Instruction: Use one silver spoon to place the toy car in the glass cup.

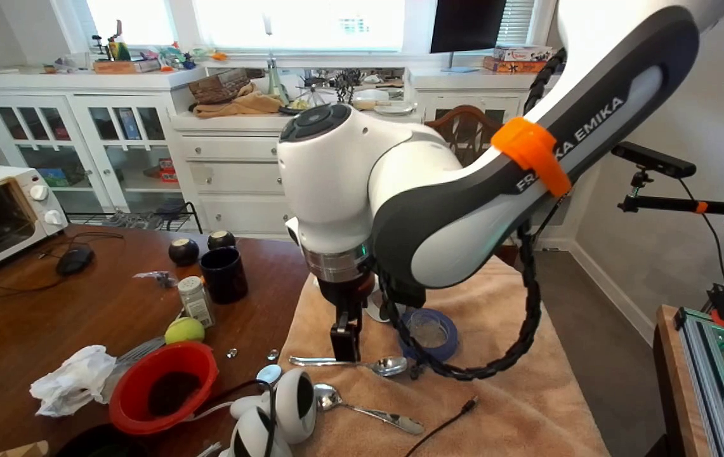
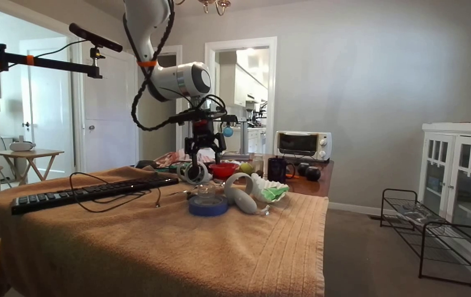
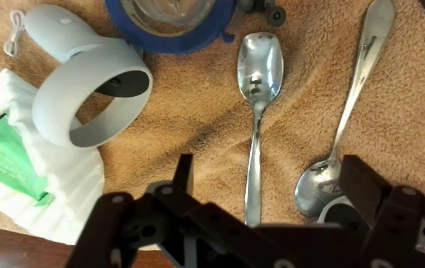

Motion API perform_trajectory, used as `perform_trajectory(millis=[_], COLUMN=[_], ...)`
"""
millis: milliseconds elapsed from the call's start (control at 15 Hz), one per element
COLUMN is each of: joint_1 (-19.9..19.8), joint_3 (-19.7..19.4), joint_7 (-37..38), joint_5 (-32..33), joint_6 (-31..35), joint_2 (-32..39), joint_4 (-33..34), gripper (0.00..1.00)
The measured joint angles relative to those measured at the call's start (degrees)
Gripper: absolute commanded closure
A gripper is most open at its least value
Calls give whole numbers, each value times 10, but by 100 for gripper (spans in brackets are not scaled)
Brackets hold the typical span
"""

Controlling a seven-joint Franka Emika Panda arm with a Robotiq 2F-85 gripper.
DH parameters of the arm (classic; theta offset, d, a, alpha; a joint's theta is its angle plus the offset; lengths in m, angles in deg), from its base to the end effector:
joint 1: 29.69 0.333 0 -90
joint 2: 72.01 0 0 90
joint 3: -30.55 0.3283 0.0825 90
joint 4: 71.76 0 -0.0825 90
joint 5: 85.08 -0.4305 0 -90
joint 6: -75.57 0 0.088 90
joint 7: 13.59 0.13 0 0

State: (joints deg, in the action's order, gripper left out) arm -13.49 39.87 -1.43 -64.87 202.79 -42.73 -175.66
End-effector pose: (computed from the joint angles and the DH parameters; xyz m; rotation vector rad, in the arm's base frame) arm 0.6225 0.2732 0.2112 2.8607 0.6455 -0.0349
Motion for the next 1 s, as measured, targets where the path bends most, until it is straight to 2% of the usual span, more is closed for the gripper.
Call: perform_trajectory(millis=[400,533,667,1000], joint_1=[-14,-21,-26,-26], joint_3=[-1,0,1,5], joint_7=[-137,-179,-214,-244], joint_5=[-29,-43,-58,-70], joint_6=[0,-2,-5,-9], joint_2=[85,104,121,139], joint_4=[65,80,93,111], gripper=[0,6,7,8])
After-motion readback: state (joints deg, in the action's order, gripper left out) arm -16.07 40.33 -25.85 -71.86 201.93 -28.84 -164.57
